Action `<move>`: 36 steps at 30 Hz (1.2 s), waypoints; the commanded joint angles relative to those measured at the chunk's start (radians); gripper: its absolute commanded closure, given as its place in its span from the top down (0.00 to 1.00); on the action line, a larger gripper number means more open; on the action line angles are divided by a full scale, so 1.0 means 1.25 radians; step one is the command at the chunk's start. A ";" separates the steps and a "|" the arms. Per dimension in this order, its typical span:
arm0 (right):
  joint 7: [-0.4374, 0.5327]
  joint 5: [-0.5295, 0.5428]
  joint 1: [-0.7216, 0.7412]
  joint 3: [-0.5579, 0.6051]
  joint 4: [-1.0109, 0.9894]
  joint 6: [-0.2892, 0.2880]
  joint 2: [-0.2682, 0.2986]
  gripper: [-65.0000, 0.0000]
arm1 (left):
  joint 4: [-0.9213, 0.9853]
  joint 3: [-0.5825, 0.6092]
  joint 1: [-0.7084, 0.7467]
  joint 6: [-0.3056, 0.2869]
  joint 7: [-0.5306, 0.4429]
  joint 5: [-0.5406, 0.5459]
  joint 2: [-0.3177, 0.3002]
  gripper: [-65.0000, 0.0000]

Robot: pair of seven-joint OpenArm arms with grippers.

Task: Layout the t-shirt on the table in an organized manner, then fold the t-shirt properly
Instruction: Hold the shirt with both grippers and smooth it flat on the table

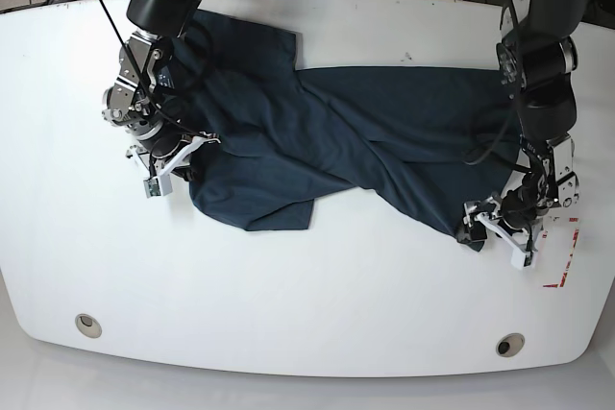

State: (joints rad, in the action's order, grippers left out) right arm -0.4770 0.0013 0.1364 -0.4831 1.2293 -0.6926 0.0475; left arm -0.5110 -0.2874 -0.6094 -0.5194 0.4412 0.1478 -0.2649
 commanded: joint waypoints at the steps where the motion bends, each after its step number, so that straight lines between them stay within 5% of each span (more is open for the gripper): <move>1: -0.027 -0.016 0.006 0.002 0.004 -0.004 0.004 0.02 | 0.031 0.001 -0.018 0.011 0.028 -0.012 -0.003 0.82; 4: -0.027 -0.016 0.006 0.002 0.004 -0.004 0.004 0.02 | 0.035 0.001 -0.018 0.011 0.029 -0.011 0.012 0.80; 6: -0.027 -0.016 0.006 0.002 0.005 -0.004 0.004 0.02 | 0.035 0.001 -0.016 0.011 0.029 -0.015 0.022 0.69; 13: -0.027 -0.018 0.006 0.002 0.005 -0.004 0.007 0.02 | 0.035 0.018 -0.016 0.011 0.029 -0.012 0.025 0.00; 25: -0.031 -0.020 0.002 0.002 0.072 -0.004 0.007 0.02 | -0.025 0.035 0.009 -0.023 0.037 -0.010 0.024 0.00; 30: -0.082 -0.020 0.001 0.002 0.138 -0.004 0.004 0.00 | -0.170 0.022 0.051 -0.086 0.118 -0.008 0.022 0.00; 36: -0.120 -0.020 0.003 0.003 0.221 -0.004 0.004 0.00 | -0.370 -0.009 0.106 -0.103 0.217 -0.008 0.024 0.00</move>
State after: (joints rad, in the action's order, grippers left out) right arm -0.6346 -0.0448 0.1150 -0.4824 1.4395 -0.6971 0.0441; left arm -0.8730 -0.2928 -0.4637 -0.6456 0.7017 0.1230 -0.2222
